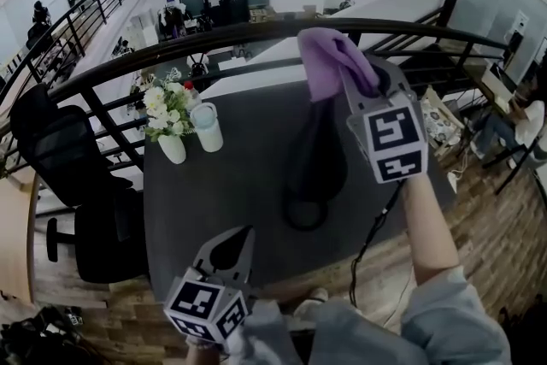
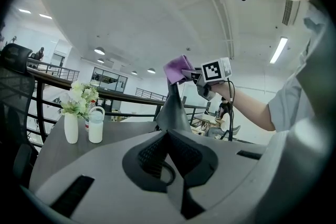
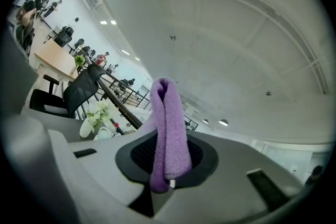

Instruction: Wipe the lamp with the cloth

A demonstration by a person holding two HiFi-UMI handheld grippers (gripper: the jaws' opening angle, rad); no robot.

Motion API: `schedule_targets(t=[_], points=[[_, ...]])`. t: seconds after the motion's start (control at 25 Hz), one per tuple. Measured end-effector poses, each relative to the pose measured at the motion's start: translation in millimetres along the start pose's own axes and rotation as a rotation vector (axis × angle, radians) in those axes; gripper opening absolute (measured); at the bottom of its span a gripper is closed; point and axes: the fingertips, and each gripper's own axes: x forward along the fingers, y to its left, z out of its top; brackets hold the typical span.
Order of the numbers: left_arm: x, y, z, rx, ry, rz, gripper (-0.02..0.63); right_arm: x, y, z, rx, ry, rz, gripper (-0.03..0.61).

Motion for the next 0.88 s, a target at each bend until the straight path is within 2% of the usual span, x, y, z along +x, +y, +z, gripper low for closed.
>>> schedule_targets(t=[0.16, 0.36, 0.88], points=[[3, -6, 2, 0.005, 0.003, 0.010, 0.012, -6, -4, -9, 0.052, -0.023, 0.015, 0.051], [9, -11, 4, 0.015, 0.007, 0.017, 0.012, -21, 12, -34, 0.105, -0.024, 0.049, 0.051], [30, -15, 0, 0.016, 0.026, 0.001, 0.012, -75, 73, -111, 0.197, 0.082, 0.180, 0.051]])
